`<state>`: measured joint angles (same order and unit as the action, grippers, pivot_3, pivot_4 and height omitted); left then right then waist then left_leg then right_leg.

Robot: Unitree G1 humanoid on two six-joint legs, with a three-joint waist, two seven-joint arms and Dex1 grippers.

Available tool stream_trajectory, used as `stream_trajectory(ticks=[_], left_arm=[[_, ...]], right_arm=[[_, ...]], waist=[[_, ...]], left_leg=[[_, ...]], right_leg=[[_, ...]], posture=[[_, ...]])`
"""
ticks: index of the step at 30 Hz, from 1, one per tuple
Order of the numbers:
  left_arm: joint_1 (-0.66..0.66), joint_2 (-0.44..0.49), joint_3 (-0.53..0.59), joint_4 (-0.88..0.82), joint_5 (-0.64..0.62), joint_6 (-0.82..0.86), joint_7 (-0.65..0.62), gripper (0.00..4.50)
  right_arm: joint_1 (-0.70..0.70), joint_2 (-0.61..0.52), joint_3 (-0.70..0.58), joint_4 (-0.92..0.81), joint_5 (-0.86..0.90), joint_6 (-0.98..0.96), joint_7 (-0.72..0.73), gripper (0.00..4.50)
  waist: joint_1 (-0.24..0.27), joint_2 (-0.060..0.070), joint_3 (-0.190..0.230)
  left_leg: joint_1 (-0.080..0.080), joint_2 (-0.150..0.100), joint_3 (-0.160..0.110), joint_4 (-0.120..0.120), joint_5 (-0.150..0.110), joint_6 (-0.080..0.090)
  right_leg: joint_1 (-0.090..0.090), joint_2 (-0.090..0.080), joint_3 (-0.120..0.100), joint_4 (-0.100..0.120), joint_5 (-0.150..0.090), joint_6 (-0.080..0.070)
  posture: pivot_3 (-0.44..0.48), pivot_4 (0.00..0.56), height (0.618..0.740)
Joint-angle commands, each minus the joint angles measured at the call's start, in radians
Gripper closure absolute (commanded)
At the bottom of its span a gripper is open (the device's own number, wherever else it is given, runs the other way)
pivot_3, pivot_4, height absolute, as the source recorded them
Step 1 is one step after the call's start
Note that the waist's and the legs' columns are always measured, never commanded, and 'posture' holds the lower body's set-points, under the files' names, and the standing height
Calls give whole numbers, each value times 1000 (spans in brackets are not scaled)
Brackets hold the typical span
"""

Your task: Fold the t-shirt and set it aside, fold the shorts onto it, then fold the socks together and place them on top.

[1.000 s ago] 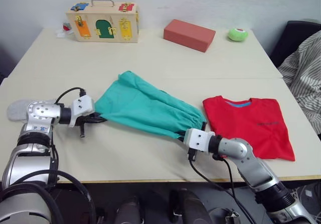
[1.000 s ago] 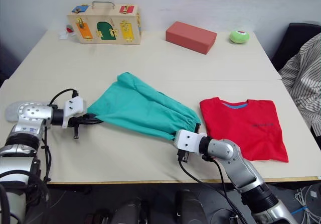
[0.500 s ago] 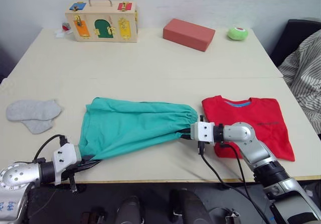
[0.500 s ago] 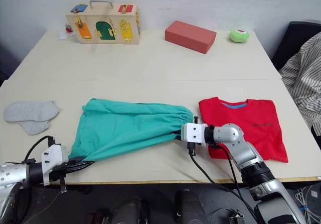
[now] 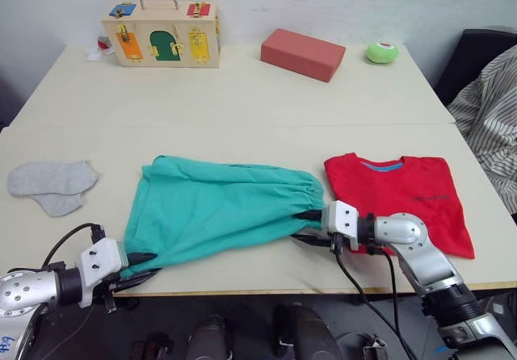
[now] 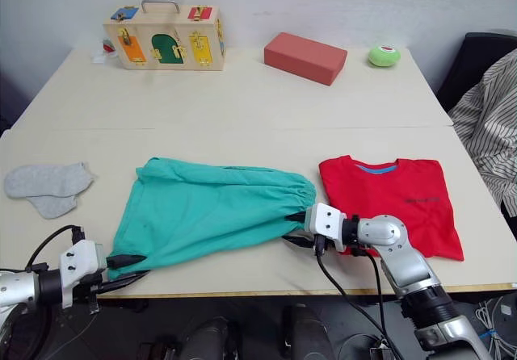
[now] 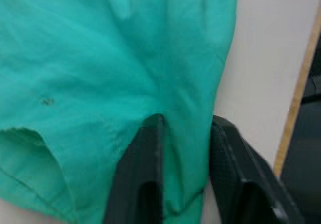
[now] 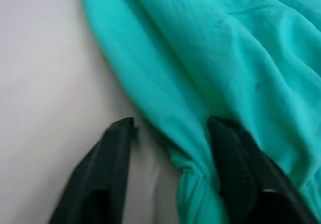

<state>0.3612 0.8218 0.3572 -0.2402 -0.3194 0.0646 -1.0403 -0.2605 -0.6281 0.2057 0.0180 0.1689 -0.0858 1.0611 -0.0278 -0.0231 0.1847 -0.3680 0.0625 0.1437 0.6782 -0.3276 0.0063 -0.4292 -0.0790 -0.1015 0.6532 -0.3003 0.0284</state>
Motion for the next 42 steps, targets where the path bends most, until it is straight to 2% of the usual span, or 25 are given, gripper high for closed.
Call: stream_trajectory(ticks=[1,2,4,5,7,9,10,12,15,17,18,22,24,27,31,33,38,42], left_arm=[[25,6,78,-113,-171,80,-56,1913],[32,35,104,-152,-207,110,-86,1572],[41,68,140,-198,-247,152,-114,907],[13,74,167,-210,-310,209,-83,640],[-106,84,197,-206,-532,370,-1,599],[-226,57,133,-170,-526,388,40,599],[-287,34,68,-131,-458,365,61,782],[-380,2,-57,-72,-330,306,79,1245],[-518,-109,-180,40,-203,248,173,2239],[-574,-171,-263,125,-94,187,217,2777],[-591,-198,-292,155,-54,170,237,3107],[-631,-321,-344,293,72,83,379,4460],[-631,-366,-345,345,106,58,431,4488],[-607,-407,-342,373,135,54,492,4488],[-544,-413,-323,369,138,44,513,4488],[-516,-402,-317,370,135,34,502,4488],[-483,-374,-296,381,141,9,493,4488],[-481,-380,-283,390,122,-20,480,4488]], right_arm=[[76,-87,-88,-109,107,44,78,953],[117,-131,-114,-184,201,119,129,580],[166,-185,-149,-281,317,215,185,536],[164,-181,-182,-319,383,278,148,536],[138,-148,-243,-399,576,433,42,970],[91,-47,-243,-439,643,503,-95,1607],[66,6,-211,-443,616,522,-160,1928],[17,92,-119,-417,449,491,-271,2691],[-45,209,-10,-334,233,402,-404,3796],[-82,291,51,-257,111,344,-491,4410],[-94,334,67,-221,89,338,-516,4500],[-120,426,146,-93,-59,269,-596,4500],[-104,447,145,-55,-89,255,-621,4500],[-65,416,145,2,-147,178,-619,4500],[-1,384,46,25,-118,121,-621,4500],[23,364,11,20,-86,106,-589,4500],[94,329,-137,-56,78,87,-520,4500],[124,346,-202,-148,229,146,-478,4500]], waist=[[3,0,0],[6,0,0],[9,0,0],[9,0,0],[3,0,1],[0,0,1],[-1,0,1],[1,2,0],[1,1,0],[1,-1,-1],[1,-2,-2],[-1,-2,-2],[-1,-2,-2],[1,-3,-2],[0,-3,-3],[1,-3,-3],[12,-1,-4],[7,0,-5]], left_leg=[[0,0,0,0,0,0],[0,0,0,0,0,0],[-2,0,-1,0,-1,-1],[-1,0,-1,-1,-1,-1],[0,0,-1,0,-1,0],[0,1,-3,0,2,0],[2,1,-3,-1,3,-1],[3,0,-2,-5,5,-4],[4,-2,0,-13,12,-12],[-1,-2,0,-13,13,-13],[-4,-3,1,-12,14,-13],[-6,-3,4,-12,14,-12],[-6,-2,4,-12,14,-12],[-5,-2,4,-12,15,-11],[3,-2,2,-13,14,-11],[9,-2,2,-15,11,-10],[11,-2,2,-15,10,-8],[13,-2,2,-15,8,-4]], right_leg=[[0,0,0,0,0,0],[0,0,0,-1,0,0],[0,0,-1,-2,0,0],[1,0,-1,-3,0,0],[1,0,-1,-2,0,0],[1,1,-1,0,1,-1],[2,1,-1,0,1,-1],[2,2,0,0,1,-1],[-1,2,0,-1,1,-1],[-5,2,0,-1,1,-2],[-9,2,0,0,1,-2],[-11,2,1,0,1,-1],[-12,2,1,0,1,-1],[-11,2,2,0,1,-1],[-2,1,0,-1,1,-1],[3,1,1,-1,1,-1],[6,0,1,-2,1,-1],[7,0,1,-2,1,-1]], posture=[[0,150,740],[0,150,740],[0,150,740],[0,150,740],[0,150,740],[0,150,740],[0,150,740],[0,150,740],[0,150,740],[0,150,740],[0,150,740],[0,150,740],[0,150,740],[0,150,740],[0,150,740],[0,150,740],[0,150,740],[0,150,740]])
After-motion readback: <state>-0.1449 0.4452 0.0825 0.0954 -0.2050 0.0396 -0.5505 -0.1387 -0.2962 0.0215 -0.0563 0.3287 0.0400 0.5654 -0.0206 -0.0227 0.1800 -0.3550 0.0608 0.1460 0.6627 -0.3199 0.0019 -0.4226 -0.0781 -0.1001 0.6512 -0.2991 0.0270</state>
